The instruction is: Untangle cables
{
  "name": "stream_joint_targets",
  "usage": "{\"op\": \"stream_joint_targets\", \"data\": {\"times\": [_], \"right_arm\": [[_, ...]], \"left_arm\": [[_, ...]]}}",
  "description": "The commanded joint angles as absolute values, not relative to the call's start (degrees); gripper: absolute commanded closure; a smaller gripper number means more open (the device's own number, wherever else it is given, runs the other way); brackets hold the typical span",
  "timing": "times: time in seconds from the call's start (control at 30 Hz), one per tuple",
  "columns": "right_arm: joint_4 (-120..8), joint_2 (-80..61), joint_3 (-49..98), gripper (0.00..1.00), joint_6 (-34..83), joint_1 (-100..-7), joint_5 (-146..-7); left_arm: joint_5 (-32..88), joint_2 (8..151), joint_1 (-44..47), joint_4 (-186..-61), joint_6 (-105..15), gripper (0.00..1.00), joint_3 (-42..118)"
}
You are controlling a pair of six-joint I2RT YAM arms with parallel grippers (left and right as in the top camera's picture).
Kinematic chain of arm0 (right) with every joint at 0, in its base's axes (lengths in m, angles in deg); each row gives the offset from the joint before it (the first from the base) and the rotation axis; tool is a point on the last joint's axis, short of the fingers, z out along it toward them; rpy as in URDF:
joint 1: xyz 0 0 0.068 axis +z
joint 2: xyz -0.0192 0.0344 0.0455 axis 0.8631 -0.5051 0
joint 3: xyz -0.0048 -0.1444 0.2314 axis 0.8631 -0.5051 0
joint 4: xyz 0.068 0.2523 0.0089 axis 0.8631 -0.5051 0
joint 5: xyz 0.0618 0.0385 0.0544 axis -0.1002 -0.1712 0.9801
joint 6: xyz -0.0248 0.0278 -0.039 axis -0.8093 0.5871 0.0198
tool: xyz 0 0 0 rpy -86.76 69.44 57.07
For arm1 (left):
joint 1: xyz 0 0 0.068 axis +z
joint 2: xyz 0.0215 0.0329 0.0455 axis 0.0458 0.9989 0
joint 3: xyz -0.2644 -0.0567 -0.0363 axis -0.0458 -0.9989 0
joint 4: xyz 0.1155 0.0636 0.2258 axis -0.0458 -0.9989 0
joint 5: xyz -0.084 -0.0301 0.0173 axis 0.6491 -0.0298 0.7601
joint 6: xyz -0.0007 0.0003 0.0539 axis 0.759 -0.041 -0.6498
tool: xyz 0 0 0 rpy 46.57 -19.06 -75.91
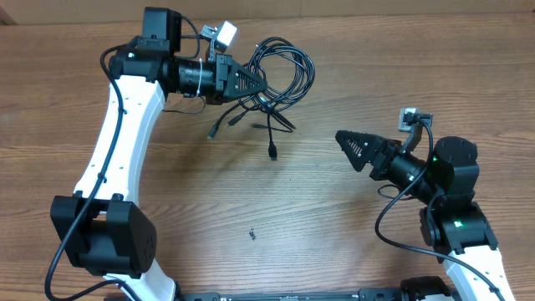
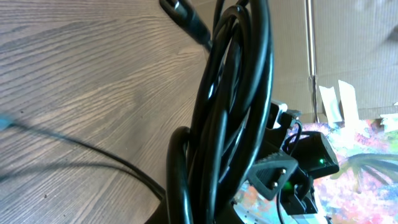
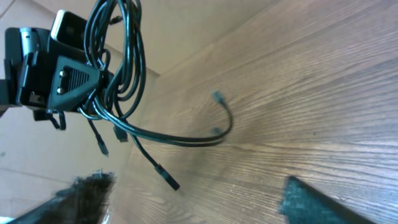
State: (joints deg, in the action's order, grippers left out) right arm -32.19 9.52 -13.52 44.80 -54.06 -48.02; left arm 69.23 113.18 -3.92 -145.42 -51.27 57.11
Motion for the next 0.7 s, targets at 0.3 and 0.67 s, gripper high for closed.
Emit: {"op": "stream_joint_targets", "data": {"times": [0.3, 0.67], "right_arm": [[-31.47, 9.93, -12.39, 0.0, 44.65, -54.16, -48.61], [-31.38, 9.93, -12.39, 0.0, 44.65, -54.16, -48.65]], "left_arm": [[70.39, 111.5, -4.58, -146.58, -54.79, 0.96, 58.03], [68.71, 111.5, -7.77, -154.45, -66.05, 0.96, 58.03]]}}
